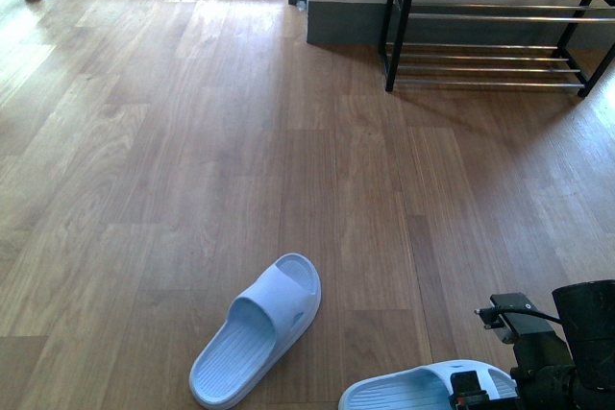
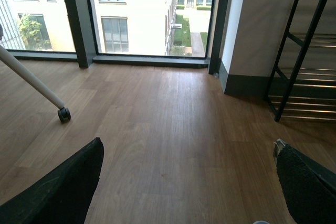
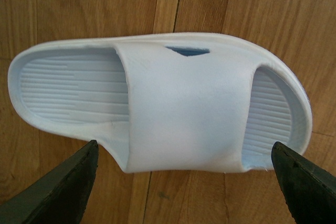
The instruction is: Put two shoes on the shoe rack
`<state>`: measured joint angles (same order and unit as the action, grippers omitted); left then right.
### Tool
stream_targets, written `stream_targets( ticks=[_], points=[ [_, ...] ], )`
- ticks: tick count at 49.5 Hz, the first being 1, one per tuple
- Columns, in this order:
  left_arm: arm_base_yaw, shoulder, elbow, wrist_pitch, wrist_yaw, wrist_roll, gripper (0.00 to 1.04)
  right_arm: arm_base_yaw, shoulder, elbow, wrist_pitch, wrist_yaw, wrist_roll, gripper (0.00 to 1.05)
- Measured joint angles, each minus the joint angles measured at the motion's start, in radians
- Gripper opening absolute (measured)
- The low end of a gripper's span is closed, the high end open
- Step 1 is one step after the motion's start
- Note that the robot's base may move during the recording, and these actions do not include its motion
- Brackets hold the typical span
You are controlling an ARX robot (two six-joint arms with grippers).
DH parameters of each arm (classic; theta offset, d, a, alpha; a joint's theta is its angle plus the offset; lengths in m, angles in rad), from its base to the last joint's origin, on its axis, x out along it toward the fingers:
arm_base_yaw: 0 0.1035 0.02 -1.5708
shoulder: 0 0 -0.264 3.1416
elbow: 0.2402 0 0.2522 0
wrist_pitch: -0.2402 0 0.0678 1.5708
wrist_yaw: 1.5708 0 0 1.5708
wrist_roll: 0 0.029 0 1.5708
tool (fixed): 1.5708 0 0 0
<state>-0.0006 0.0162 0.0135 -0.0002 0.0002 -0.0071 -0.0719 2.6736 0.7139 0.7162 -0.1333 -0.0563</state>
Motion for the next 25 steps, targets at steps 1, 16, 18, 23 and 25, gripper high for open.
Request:
stream_targets(
  ticks=[1, 16, 18, 23, 25],
  points=[
    [0.0, 0.0, 0.0, 0.0, 0.0, 0.0, 0.95, 0.0, 0.005, 0.006, -0.002, -0.002, 0.013, 0.95],
    [0.0, 0.0, 0.0, 0.0, 0.0, 0.0, 0.95, 0.056, 0.04, 0.011, 0.042, 0.014, 0.072, 0.95],
    [0.0, 0.0, 0.0, 0.0, 0.0, 0.0, 0.95, 0.065, 0.05, 0.013, 0.059, 0.034, 0.067, 0.95],
    [0.0, 0.0, 0.0, 0.0, 0.0, 0.0, 0.95, 0.072, 0.084, 0.018, 0.107, 0.082, 0.053, 0.95],
    [0.0, 0.0, 0.0, 0.0, 0.0, 0.0, 0.95, 0.077, 0.1, 0.021, 0.133, 0.112, 0.034, 0.95]
  ],
)
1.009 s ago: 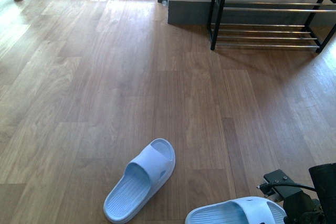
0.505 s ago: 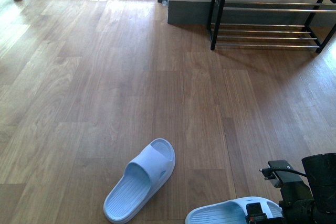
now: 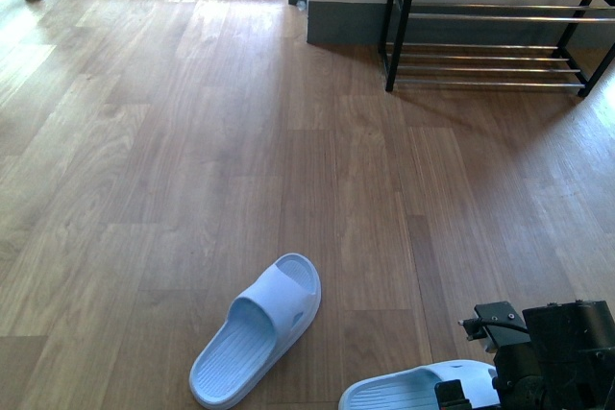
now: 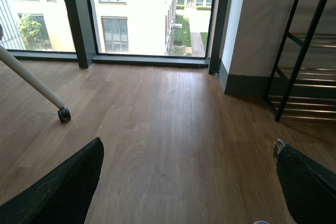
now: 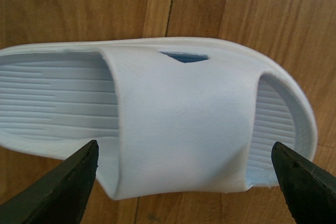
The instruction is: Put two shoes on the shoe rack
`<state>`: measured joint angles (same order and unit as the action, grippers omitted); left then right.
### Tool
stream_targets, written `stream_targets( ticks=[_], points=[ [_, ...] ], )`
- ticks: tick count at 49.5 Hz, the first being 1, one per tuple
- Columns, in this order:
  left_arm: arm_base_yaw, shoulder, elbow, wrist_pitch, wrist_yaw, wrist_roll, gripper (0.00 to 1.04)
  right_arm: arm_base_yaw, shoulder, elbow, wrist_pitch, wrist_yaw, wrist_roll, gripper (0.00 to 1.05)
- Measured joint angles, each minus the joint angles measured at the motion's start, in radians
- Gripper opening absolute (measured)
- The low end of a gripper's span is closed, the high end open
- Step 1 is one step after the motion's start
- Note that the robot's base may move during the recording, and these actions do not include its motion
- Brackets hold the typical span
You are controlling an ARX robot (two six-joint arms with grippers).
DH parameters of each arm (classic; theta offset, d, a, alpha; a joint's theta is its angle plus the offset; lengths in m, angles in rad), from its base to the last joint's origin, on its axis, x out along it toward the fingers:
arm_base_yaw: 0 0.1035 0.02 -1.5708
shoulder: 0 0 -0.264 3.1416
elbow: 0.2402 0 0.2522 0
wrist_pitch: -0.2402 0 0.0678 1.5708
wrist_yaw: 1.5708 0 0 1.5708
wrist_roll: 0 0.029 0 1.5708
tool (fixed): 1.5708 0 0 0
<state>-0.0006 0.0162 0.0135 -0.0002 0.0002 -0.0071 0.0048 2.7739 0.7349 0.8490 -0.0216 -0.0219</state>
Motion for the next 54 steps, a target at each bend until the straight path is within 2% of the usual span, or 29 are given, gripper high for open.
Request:
stream_targets(
  ticks=[13, 29, 34, 45, 54],
  points=[
    [0.0, 0.0, 0.0, 0.0, 0.0, 0.0, 0.95, 0.013, 0.082, 0.0, 0.153, 0.156, -0.18, 0.95],
    [0.0, 0.0, 0.0, 0.0, 0.0, 0.0, 0.95, -0.06, 0.103, 0.002, 0.14, 0.233, -0.353, 0.95],
    [0.0, 0.0, 0.0, 0.0, 0.0, 0.0, 0.95, -0.117, 0.108, -0.007, 0.167, 0.286, -0.436, 0.95],
    [0.0, 0.0, 0.0, 0.0, 0.0, 0.0, 0.95, -0.257, 0.106, -0.007, 0.18, 0.259, -0.502, 0.95],
    [0.0, 0.0, 0.0, 0.0, 0.0, 0.0, 0.95, -0.269, 0.105, 0.022, 0.189, 0.191, -0.469, 0.95]
  ],
)
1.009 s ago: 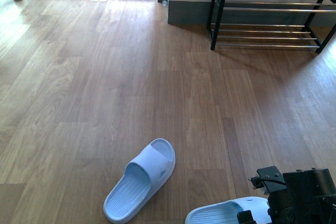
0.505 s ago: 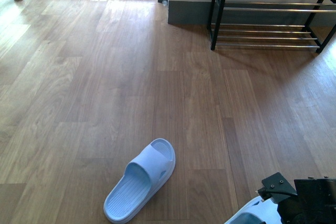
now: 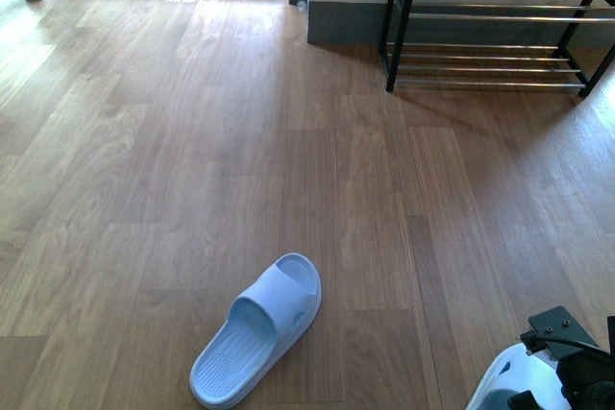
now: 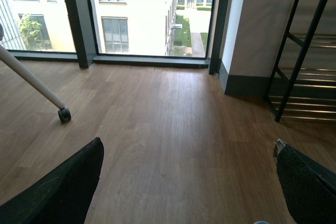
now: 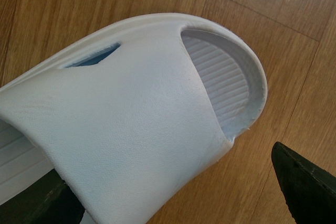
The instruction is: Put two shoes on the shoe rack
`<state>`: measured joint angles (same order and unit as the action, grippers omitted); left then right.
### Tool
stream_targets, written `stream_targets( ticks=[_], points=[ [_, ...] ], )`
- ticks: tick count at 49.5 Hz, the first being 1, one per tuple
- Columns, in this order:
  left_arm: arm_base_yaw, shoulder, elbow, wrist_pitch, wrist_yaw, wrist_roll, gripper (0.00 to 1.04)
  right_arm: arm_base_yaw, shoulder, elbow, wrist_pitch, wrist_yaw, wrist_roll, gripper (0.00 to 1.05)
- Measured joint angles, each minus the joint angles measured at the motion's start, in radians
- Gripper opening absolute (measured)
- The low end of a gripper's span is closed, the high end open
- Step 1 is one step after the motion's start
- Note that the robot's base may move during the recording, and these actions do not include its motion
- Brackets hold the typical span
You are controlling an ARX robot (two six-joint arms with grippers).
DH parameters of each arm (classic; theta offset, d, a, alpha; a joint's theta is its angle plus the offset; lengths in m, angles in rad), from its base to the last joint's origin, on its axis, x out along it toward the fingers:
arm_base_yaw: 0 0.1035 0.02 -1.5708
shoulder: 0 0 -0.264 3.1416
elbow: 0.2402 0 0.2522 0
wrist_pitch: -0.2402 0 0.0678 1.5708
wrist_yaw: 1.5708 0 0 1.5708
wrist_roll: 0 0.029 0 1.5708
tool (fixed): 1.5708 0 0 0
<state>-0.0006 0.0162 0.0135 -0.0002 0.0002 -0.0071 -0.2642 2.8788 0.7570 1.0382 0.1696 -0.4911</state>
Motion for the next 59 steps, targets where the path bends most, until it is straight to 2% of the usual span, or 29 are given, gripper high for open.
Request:
stream_targets(
  ticks=[8, 17, 20, 26, 33, 39, 48, 59],
  points=[
    [0.0, 0.0, 0.0, 0.0, 0.0, 0.0, 0.95, 0.004, 0.01, 0.035, -0.002, 0.002, 0.0, 0.95],
    [0.0, 0.0, 0.0, 0.0, 0.0, 0.0, 0.95, -0.037, 0.008, 0.077, -0.105, 0.067, -0.042, 0.95],
    [0.0, 0.0, 0.0, 0.0, 0.0, 0.0, 0.95, -0.068, -0.011, 0.093, -0.189, 0.062, -0.021, 0.96],
    [0.0, 0.0, 0.0, 0.0, 0.0, 0.0, 0.95, -0.093, -0.024, 0.119, -0.265, 0.065, 0.014, 0.95],
    [0.0, 0.0, 0.0, 0.0, 0.0, 0.0, 0.95, -0.117, -0.024, 0.197, -0.407, 0.039, 0.116, 0.95],
    [0.0, 0.0, 0.0, 0.0, 0.0, 0.0, 0.95, -0.122, -0.02, 0.238, -0.454, 0.019, 0.187, 0.95],
    [0.0, 0.0, 0.0, 0.0, 0.0, 0.0, 0.95, -0.122, -0.012, 0.256, -0.463, -0.013, 0.283, 0.63],
    [0.0, 0.0, 0.0, 0.0, 0.0, 0.0, 0.95, -0.116, -0.01, 0.24, -0.375, -0.028, 0.304, 0.38]
  ],
)
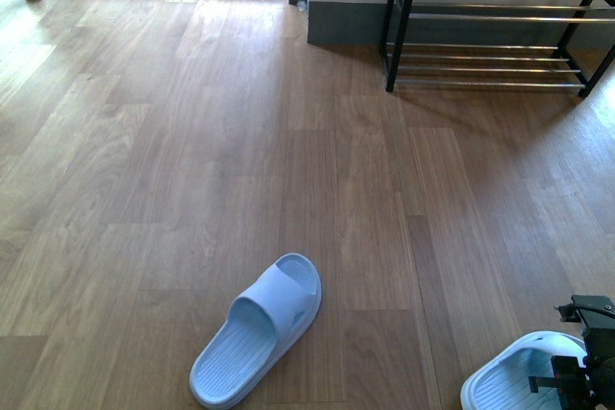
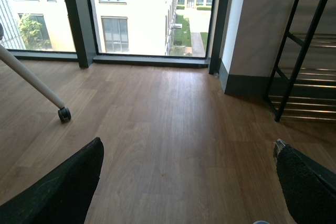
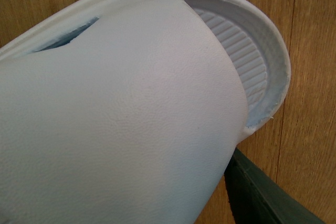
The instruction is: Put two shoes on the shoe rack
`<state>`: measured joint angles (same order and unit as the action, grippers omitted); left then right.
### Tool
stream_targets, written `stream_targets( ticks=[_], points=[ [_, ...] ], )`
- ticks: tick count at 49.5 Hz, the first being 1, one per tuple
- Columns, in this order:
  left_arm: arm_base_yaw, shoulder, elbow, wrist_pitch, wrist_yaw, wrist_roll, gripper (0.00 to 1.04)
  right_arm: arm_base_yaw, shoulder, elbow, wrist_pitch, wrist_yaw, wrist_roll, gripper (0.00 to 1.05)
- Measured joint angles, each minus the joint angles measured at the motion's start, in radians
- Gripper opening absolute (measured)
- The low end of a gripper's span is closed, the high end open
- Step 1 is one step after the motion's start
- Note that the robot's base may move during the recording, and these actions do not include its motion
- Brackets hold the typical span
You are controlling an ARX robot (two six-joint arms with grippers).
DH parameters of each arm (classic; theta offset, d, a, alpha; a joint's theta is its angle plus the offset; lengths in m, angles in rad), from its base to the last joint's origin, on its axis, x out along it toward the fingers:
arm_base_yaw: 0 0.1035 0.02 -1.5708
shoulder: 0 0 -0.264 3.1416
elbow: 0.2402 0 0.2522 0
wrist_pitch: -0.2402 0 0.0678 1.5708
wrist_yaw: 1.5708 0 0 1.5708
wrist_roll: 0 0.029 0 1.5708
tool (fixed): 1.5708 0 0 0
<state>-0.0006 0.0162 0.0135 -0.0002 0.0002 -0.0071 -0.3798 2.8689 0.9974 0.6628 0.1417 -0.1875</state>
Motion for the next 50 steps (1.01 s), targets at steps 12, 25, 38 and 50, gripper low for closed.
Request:
stream_targets(
  ticks=[12, 25, 38, 50],
  points=[
    [0.0, 0.0, 0.0, 0.0, 0.0, 0.0, 0.95, 0.034, -0.016, -0.037, 0.166, -0.062, -0.042, 0.06],
    [0.0, 0.0, 0.0, 0.0, 0.0, 0.0, 0.95, 0.222, -0.07, -0.112, 0.383, -0.148, 0.045, 0.02],
    [0.0, 0.0, 0.0, 0.0, 0.0, 0.0, 0.95, 0.351, -0.502, -0.352, 0.41, -0.114, 0.052, 0.02],
    [0.0, 0.0, 0.0, 0.0, 0.0, 0.0, 0.95, 0.405, -1.129, -0.561, 0.064, -0.138, -0.03, 0.02]
  ],
)
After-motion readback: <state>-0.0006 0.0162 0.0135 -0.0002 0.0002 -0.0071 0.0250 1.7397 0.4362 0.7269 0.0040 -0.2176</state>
